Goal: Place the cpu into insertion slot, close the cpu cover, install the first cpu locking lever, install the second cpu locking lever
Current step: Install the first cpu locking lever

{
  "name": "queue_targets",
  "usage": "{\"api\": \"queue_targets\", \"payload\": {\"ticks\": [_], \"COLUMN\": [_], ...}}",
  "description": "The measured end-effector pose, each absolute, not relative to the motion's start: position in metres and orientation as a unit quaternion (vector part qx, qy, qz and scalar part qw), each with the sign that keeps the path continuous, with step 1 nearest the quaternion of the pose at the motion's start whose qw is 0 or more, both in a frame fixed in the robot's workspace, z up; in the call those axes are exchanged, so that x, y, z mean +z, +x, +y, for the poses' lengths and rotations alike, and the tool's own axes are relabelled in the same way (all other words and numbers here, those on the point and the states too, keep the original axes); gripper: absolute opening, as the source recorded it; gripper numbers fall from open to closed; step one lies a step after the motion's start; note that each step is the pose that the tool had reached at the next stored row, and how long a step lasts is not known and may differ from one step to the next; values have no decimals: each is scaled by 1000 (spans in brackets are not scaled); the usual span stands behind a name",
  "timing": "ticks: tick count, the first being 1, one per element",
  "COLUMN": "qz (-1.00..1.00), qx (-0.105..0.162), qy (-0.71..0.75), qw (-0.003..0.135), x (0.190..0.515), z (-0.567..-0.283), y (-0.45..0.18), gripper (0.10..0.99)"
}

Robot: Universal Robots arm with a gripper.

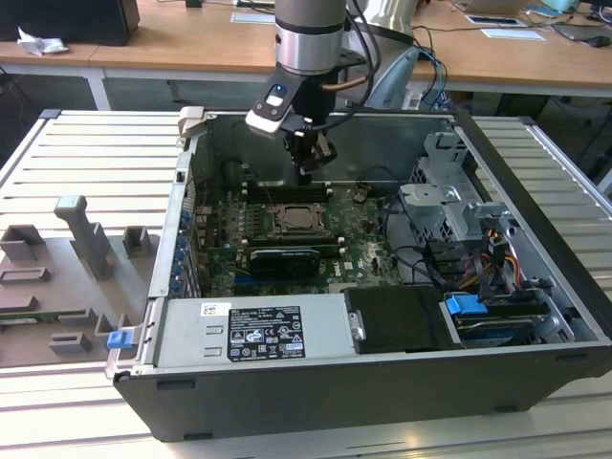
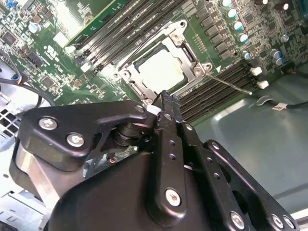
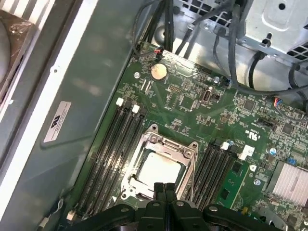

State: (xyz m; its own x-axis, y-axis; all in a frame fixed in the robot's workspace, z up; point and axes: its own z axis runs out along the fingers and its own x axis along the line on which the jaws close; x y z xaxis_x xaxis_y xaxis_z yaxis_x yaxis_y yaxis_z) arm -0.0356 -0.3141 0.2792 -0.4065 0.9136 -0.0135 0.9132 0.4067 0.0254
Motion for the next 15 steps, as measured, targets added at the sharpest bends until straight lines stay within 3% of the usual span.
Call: {"api": "queue_targets", "payload": {"ticks": [15], "qz": [921], "qx": [9], "qy": [390], "qw": [11], "x": [279], "z": [-314], "y": [-36], "gripper": [106]}}
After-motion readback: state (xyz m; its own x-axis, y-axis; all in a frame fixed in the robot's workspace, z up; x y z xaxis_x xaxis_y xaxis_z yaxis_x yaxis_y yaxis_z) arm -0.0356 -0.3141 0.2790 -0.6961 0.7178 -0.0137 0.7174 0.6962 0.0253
